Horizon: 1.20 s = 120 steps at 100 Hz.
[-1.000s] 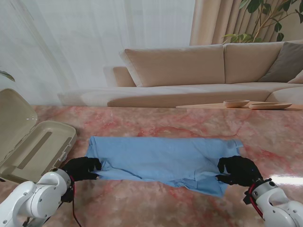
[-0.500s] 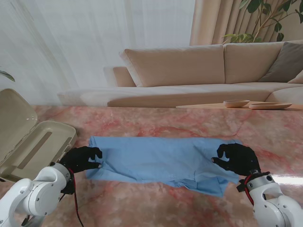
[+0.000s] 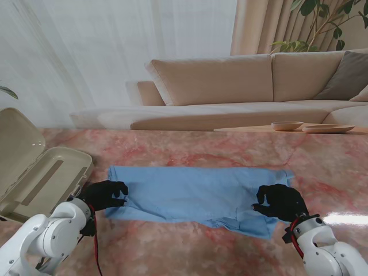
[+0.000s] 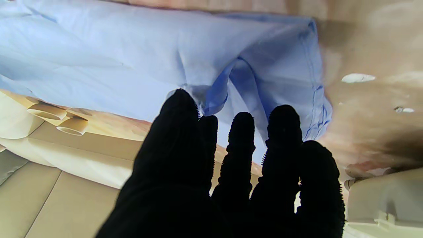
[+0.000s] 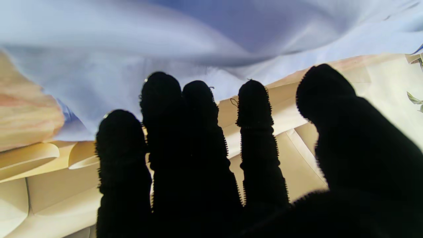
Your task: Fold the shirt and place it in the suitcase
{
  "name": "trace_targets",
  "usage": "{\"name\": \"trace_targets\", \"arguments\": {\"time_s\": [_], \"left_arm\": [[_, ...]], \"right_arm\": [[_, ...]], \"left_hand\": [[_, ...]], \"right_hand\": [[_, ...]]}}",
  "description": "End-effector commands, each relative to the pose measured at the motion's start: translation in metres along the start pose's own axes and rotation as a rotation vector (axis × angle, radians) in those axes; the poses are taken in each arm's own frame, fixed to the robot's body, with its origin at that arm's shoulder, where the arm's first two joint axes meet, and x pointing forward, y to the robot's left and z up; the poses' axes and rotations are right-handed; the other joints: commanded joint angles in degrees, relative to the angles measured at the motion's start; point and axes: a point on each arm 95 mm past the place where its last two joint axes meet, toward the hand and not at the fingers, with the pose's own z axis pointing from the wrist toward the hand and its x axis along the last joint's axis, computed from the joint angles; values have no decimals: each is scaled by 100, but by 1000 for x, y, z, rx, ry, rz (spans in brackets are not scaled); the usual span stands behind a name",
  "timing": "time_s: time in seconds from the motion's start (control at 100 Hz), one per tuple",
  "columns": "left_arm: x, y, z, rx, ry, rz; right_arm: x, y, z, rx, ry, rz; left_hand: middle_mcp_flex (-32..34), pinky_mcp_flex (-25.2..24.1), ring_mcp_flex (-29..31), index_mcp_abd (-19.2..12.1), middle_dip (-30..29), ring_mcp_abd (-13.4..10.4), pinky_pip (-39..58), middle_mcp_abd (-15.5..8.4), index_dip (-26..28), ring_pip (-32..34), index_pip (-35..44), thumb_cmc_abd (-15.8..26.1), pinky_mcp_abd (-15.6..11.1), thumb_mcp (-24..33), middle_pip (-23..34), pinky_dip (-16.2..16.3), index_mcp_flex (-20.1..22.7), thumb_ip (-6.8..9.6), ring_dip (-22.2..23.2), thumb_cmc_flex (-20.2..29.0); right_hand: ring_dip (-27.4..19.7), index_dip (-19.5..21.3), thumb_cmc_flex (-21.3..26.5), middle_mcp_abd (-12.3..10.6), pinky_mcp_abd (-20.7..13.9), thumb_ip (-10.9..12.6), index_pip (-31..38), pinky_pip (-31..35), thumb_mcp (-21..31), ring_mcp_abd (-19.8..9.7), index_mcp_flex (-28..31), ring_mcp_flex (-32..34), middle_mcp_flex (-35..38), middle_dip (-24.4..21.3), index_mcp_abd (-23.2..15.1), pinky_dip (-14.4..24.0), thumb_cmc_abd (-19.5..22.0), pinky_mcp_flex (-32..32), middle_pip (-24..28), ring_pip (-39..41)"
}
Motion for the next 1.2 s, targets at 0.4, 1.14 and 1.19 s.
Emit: {"name": "trace_targets", "arguments": {"time_s": [0.4,1.14,1.19], "left_arm": [[-12,32,8,-97,-41,29],[-5,21,2,-65,-24,-33],[-4,18,1,-47,-21,-39]], "right_arm": [[-12,-28,-14,163,-84,46],[-18,-2,-9,93,-134,9],[-19,2,-8,68,-154,-4]], "left_hand": [[-167,-94,-126,88,-62,207,-119,48,32,-102,-84,244,121,-171,175,-64,74,130,-76,236],[-192,-163,-181,87,-252,216,-267,46,12,-227,-108,274,157,-188,164,-179,98,122,-196,210],[-188,-164,-177,88,-258,212,-267,41,10,-227,-111,281,157,-189,170,-181,99,122,-200,203]], "right_hand": [[-109,-143,272,155,106,-15,121,125,107,92,-162,-28,24,-122,-12,27,-138,-16,0,49],[-233,84,-84,280,199,174,-735,-14,-207,229,-15,-187,-129,-254,283,15,394,-182,-235,-206],[-216,228,-276,317,207,293,-1069,17,-254,257,51,-221,-175,-246,390,38,522,-207,-242,-170]]}}
